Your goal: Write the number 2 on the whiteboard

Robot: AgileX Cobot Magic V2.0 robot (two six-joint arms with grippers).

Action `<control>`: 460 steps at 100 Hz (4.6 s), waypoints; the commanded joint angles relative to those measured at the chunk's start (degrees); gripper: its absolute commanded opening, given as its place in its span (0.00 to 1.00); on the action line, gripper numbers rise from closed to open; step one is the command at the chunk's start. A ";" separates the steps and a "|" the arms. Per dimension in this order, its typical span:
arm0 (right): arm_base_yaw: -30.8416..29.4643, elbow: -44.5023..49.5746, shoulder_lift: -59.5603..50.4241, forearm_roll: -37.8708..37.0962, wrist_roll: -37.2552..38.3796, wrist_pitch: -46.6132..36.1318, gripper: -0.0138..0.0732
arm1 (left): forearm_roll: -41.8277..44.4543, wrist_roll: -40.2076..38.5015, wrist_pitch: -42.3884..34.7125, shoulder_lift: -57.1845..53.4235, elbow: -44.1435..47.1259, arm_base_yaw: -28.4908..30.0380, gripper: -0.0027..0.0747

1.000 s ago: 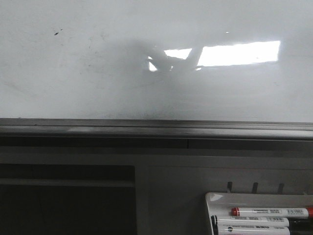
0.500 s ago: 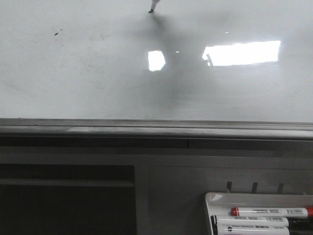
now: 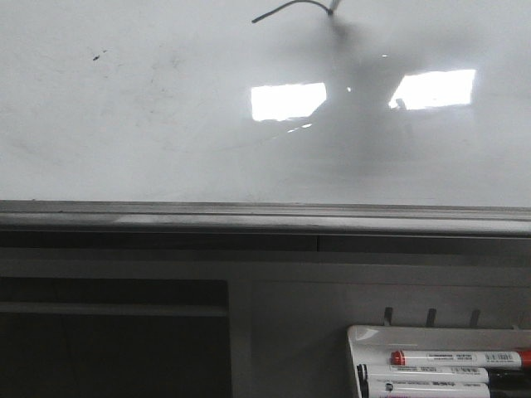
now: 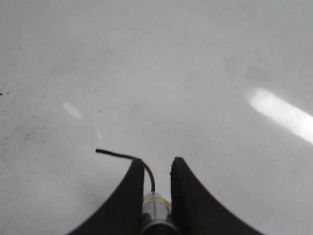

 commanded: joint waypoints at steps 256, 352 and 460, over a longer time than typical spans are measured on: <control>15.65 -11.65 -5.56 11.51 -3.97 41.58 0.07 | -24.15 24.42 30.08 28.88 -28.21 -14.37 0.11; 15.65 -11.65 -5.56 11.07 -3.97 41.15 0.07 | -21.11 24.19 31.53 28.88 -28.21 -14.37 0.01; -7.94 10.21 -30.39 8.79 13.69 28.32 0.08 | -46.66 18.15 -27.45 50.14 -15.59 -14.25 0.01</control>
